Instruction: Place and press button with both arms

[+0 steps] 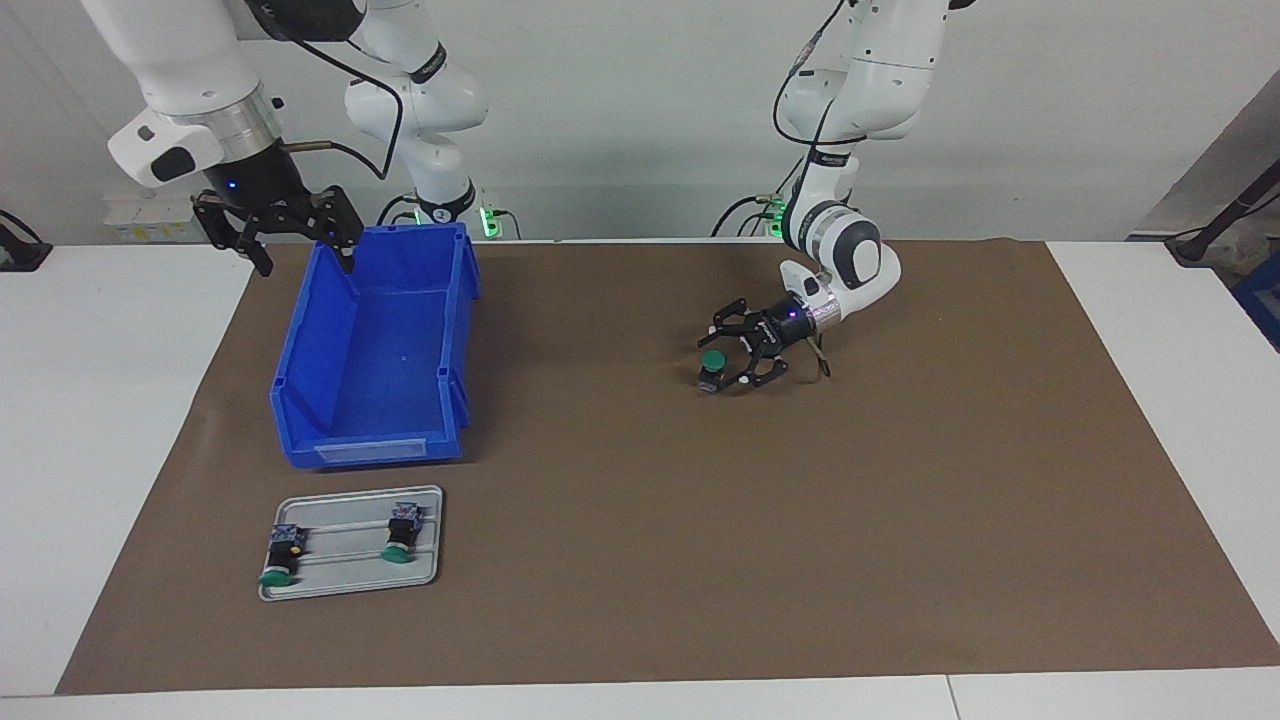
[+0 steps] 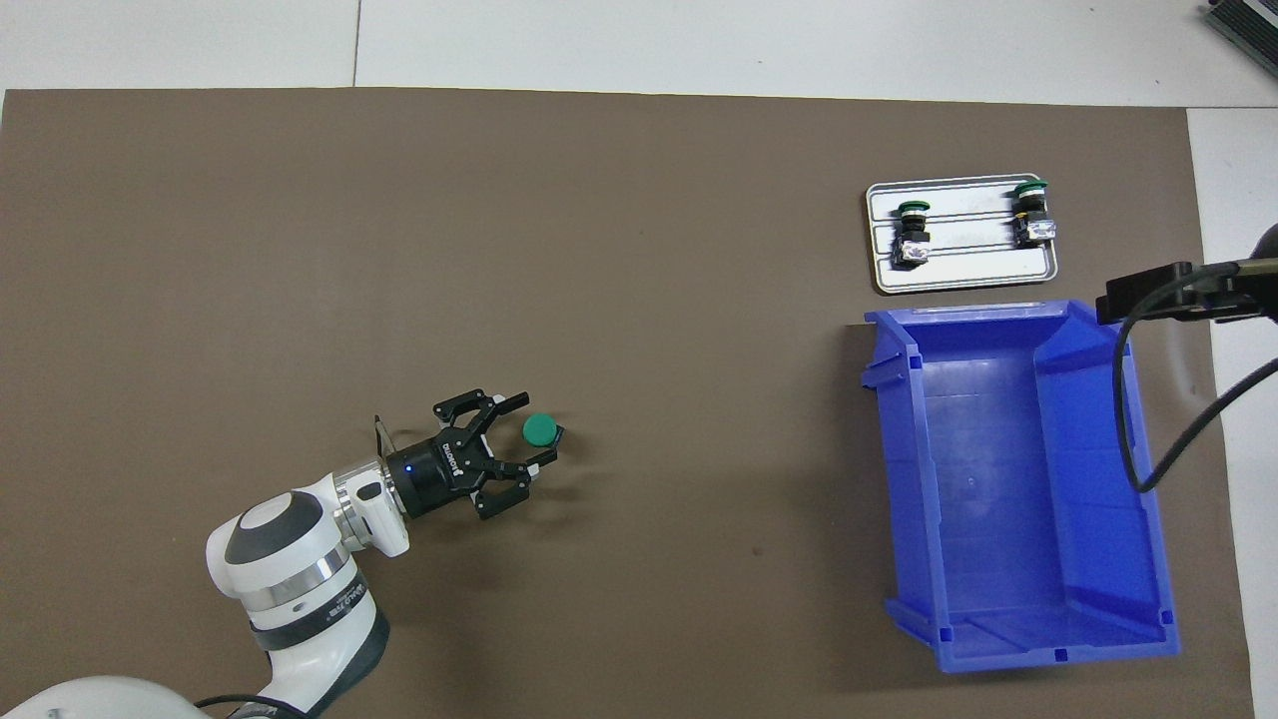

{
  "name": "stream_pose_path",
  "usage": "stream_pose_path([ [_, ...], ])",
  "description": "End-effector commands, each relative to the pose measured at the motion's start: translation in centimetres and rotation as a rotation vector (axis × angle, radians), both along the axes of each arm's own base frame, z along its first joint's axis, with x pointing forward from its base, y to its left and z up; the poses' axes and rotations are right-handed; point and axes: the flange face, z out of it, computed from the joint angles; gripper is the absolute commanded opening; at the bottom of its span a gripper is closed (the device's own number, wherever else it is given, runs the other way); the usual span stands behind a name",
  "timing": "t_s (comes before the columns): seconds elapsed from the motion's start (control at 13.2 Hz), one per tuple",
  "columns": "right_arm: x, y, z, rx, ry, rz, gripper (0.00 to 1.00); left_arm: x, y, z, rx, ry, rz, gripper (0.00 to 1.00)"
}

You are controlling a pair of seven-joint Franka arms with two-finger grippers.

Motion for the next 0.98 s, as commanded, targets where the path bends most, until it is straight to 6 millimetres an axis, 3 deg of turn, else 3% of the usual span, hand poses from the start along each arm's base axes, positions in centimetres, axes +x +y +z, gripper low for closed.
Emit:
stream_pose_path([
  [0.0, -0.8, -0.1, 0.0, 0.007, 0.000, -0.002, 0.99, 0.2, 2.2, 2.1, 0.015, 0.039, -0.022, 0.82],
  [0.61, -0.8, -0.1, 0.0, 0.007, 0.000, -0.002, 0.99, 1.8, 4.7, 6.8, 0.121, 0.191, -0.046, 0.82],
  [0.91, -0.8, -0.1, 0.0, 0.007, 0.000, -0.002, 0.99, 4.2, 5.8, 11.0, 0.215, 0.366, -0.077, 0.82],
])
